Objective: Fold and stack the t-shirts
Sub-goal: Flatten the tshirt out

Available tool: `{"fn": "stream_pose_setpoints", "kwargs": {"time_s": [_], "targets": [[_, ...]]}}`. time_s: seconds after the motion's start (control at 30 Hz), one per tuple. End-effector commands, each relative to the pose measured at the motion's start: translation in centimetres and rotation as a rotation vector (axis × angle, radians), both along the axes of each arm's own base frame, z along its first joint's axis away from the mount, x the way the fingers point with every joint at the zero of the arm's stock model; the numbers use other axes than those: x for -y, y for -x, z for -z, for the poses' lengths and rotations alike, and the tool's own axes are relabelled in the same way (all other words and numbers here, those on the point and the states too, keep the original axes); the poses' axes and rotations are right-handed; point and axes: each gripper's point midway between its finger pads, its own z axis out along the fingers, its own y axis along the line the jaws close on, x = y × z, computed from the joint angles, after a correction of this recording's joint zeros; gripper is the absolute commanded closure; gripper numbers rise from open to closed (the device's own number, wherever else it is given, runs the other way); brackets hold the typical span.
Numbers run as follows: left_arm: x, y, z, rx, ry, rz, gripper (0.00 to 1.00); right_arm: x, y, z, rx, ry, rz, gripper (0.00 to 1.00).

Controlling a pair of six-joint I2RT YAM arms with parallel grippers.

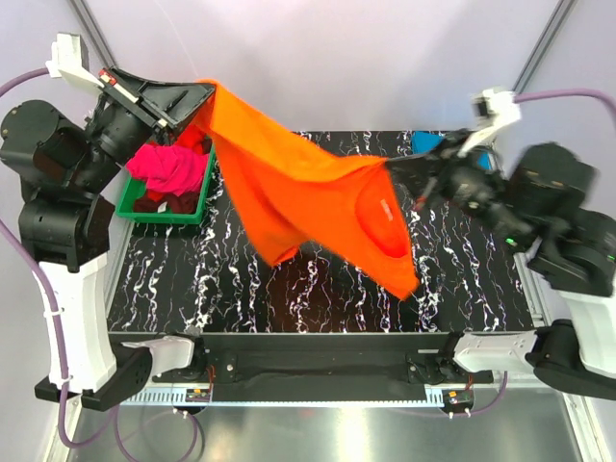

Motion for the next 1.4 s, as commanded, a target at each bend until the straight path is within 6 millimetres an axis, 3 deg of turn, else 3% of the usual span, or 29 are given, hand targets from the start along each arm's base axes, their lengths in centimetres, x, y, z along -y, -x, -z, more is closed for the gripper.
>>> {"fn": "stream_pose_setpoints", "kwargs": {"time_s": [0.0,0.2,0.4,0.47,0.53,0.57,0.6,0.63,0.67,0.7,0.73,0.77,0.8,0.83,0.93,0.97,1.03,1.07,1.1,1.17,1.2,1.23,1.27,1.3,1.37], "targets": [[-1.0,-0.3,0.6,-0.018,-0.056,-0.077,1.0,-3.7,1.2,2.3,-0.093,0.022,-0.166,1.0],[-2.3,-1.1,1.9,-0.043,-0.129,-0.171,1.0,-4.1,1.0,2.6,-0.111,0.003,-0.165,1.0],[-2.7,-2.2,2.9,-0.062,-0.177,-0.201,1.0,-1.5,-0.4,3.9,-0.142,0.02,-0.005,1.0],[-2.7,-2.7,3.9,-0.085,-0.204,-0.206,1.0,-1.0,-0.3,5.3,-0.187,0.027,0.022,1.0],[-2.1,-4.1,6.3,-0.142,-0.227,-0.179,1.0,-0.7,-0.1,7.6,-0.235,0.036,0.037,1.0],[-1.4,-4.4,6.6,-0.131,-0.231,-0.158,1.0,-1.1,-0.3,10.1,-0.296,0.047,0.05,1.0],[-0.7,-5.8,9.5,-0.191,-0.253,-0.145,1.0,-0.4,0.2,10.7,-0.311,0.024,0.063,1.0],[0.0,-6.4,10.9,-0.214,-0.263,-0.13,1.0,-0.2,0.3,11.8,-0.339,0.024,0.074,1.0],[1.6,-6.7,11.8,-0.218,-0.264,-0.089,1.0,-0.3,0.3,14.8,-0.407,0.047,0.1,1.0],[2.6,-7.4,13.6,-0.253,-0.274,-0.062,1.0,0.4,0.6,15.8,-0.432,0.045,0.123,1.0],[3.8,-8.7,17.6,-0.341,-0.302,-0.039,1.0,1.3,0.6,17.5,-0.464,0.071,0.166,1.0],[5.5,-8.9,19.1,-0.365,-0.297,0.0,1.0,1.6,0.7,20.3,-0.521,0.097,0.205,1.0],[6.4,-9.5,21.1,-0.407,-0.3,0.019,1.0,2.5,1.0,21.3,-0.539,0.093,0.235,1.0],[7.4,-9.8,24.8,-0.487,-0.317,0.046,1.0,3.9,0.9,22.7,-0.56,0.121,0.306,1.0],[10.5,-10.7,30.3,-0.611,-0.305,0.128,1.0,7.6,1.3,26.6,-0.631,0.176,0.501,1.0],[12.2,-11.4,33.2,-0.665,-0.305,0.165,1.0,8.3,1.5,28.0,-0.665,0.177,0.558,1.0],[14.4,-11.5,35.5,-0.706,-0.313,0.231,1.0,9.3,1.9,29.8,-0.696,0.198,0.609,1.0],[16.0,-11.4,35.7,-0.696,-0.321,0.268,1.0,9.5,2.1,31.5,-0.716,0.241,0.619,1.0],[17.4,-11.9,38.3,-0.748,-0.344,0.299,1.0,9.3,2.2,32.3,-0.735,0.261,0.621,0.97],[19.7,-12.1,39.3,-0.766,-0.338,0.354,1.0,10.1,2.6,34.2,-0.79,0.301,0.692,0.94],[20.9,-12.3,42.0,-0.822,-0.341,0.4,1.0,11.0,3.1,35.3,-0.832,0.377,0.747,0.93],[22.1,-13.0,43.9,-0.858,-0.32,0.417,1.0,11.2,3.1,35.8,-0.873,0.373,0.811,0.94],[22.5,-13.1,43.2,-0.839,-0.297,0.437,1.0,11.5,3.4,35.6,-0.885,0.365,0.831,0.93],[23.3,-13.6,44.5,-0.857,-0.291,0.459,1.0,12.2,3.7,36.0,-0.904,0.413,0.871,0.92],[24.3,-14.1,45.4,-0.856,-0.29,0.472,1.0,12.0,3.5,35.3,-0.91,0.39,0.89,0.75]]}}
